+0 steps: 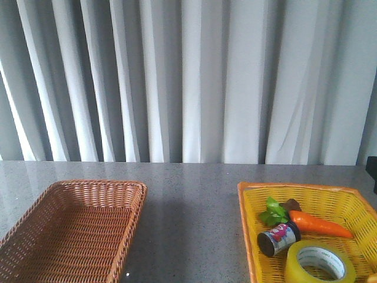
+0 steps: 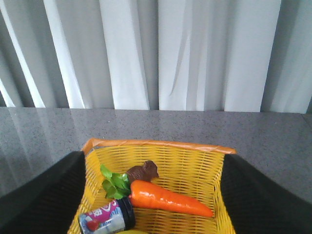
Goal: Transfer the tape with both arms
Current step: 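Lower the right gripper onto the yellow tape roll in the yellow basket, then close the right gripper on the tape roll rim and lift it, then carry the tape roll toward the table center and set it down, then open the right gripper and raise it away from the tape, then move the left gripper down over the tape roll on the table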
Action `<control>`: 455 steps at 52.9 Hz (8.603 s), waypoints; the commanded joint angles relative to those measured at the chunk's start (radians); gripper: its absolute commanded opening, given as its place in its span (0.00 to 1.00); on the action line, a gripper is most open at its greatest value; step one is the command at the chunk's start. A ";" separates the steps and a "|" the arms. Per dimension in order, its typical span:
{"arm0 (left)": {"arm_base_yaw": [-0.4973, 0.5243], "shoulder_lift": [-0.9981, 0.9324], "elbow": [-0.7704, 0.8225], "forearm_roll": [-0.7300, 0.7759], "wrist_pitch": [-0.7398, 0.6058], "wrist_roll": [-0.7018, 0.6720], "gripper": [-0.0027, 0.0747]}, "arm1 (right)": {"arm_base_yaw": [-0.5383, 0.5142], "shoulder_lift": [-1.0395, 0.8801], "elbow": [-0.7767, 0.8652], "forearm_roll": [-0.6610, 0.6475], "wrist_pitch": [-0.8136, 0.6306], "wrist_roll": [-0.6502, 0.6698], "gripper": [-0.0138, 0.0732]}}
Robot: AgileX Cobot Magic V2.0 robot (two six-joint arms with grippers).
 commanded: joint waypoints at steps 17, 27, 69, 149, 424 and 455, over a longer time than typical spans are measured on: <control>-0.004 -0.007 -0.034 -0.018 -0.080 -0.009 0.72 | 0.000 0.183 -0.213 0.054 0.301 -0.071 0.78; -0.004 -0.007 -0.034 -0.018 -0.028 -0.009 0.70 | -0.001 0.396 -0.431 0.023 0.583 -0.021 0.78; -0.004 -0.007 -0.034 -0.018 0.046 -0.008 0.70 | -0.001 0.766 -0.601 -0.067 0.845 0.019 0.78; -0.004 -0.007 -0.034 -0.016 0.059 -0.006 0.70 | 0.000 0.795 -0.811 -0.127 0.940 0.007 0.15; -0.348 0.716 -0.849 -0.523 0.501 0.409 0.70 | -0.077 0.316 -0.821 -0.124 0.627 -0.032 0.15; -0.462 0.984 -0.848 -0.219 0.535 0.043 0.70 | -0.077 0.316 -0.821 -0.124 0.627 -0.032 0.15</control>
